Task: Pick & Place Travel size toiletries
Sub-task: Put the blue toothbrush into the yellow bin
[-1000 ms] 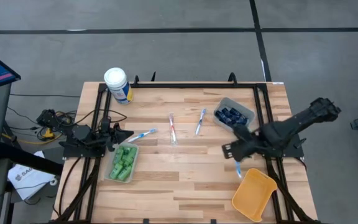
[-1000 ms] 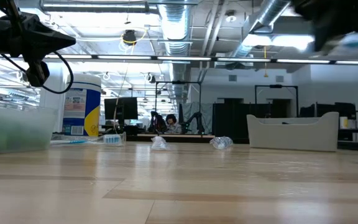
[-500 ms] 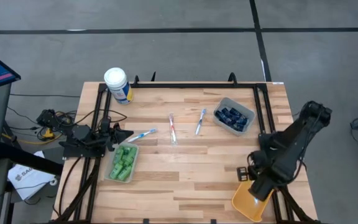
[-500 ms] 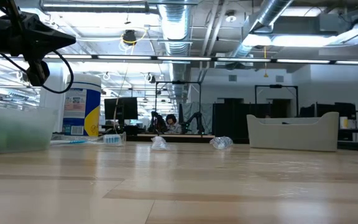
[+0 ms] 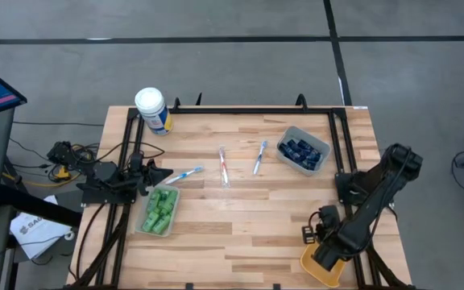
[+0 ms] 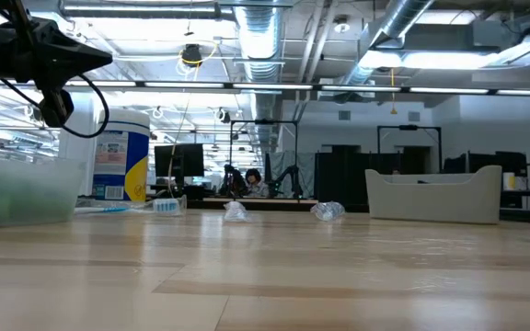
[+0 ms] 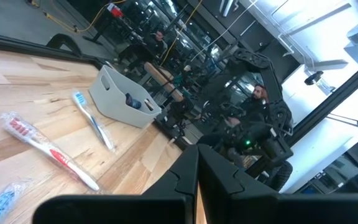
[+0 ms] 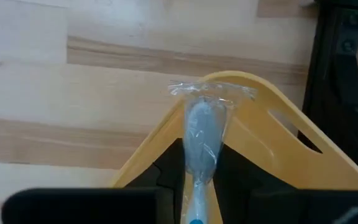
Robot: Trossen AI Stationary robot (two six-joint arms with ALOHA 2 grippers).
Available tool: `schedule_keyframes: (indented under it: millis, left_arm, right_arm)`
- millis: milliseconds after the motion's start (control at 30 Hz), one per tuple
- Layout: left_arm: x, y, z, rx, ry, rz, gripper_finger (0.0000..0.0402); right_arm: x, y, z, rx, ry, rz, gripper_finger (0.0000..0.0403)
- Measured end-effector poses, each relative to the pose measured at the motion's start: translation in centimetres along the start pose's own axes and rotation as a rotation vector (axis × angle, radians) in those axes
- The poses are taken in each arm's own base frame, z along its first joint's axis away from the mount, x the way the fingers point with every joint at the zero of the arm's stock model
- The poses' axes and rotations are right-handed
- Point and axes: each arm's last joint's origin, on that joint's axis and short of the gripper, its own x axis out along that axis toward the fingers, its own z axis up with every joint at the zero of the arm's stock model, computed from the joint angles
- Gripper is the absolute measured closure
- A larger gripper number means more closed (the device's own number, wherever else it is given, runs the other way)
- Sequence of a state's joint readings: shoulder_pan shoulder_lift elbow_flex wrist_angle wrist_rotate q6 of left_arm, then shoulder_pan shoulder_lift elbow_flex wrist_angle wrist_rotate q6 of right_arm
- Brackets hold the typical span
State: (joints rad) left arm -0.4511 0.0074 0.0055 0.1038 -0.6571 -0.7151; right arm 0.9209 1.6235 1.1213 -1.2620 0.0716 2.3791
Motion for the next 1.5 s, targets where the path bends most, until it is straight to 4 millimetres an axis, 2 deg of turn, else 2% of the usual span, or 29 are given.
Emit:
schedule_keyframes:
  millis: [633, 733, 833, 1000, 1100, 1267, 1500]
  left_arm:
    - [0.0, -0.1, 0.1, -0.008, -0.008, -0.007, 0.04]
    - [0.0, -0.1, 0.1, -0.01, -0.01, -0.008, 0.04]
    - [0.0, -0.1, 0.1, -0.011, -0.011, -0.009, 0.04]
    - [0.0, -0.1, 0.1, -0.012, -0.012, -0.011, 0.04]
    - [0.0, -0.3, 0.3, -0.027, -0.026, -0.022, 0.04]
    - [-0.1, -0.9, 1.3, -0.142, -0.12, -0.074, 0.04]
    - [-0.5, -1.8, 3.1, -0.273, -0.289, -0.139, 0.0399]
  right_arm:
    - [0.2, 0.1, -0.4, -0.013, 0.025, -0.01, 0.0327]
    - [0.1, 0.2, -0.5, -0.026, 0.032, -0.003, 0.0303]
    - [-0.3, 0.3, -0.5, -0.026, 0.037, 0.002, 0.0258]
    - [-1.7, 0.1, -0.4, -0.044, 0.014, -0.015, 0.0171]
    - [-3.4, 0.0, 0.0, -0.065, -0.008, -0.038, 0.014]
    - [-6.2, -0.4, 0.7, -0.081, -0.039, -0.059, 0.0133]
    - [-7.1, -0.4, 1.2, -0.106, -0.055, 0.03, 0.0133]
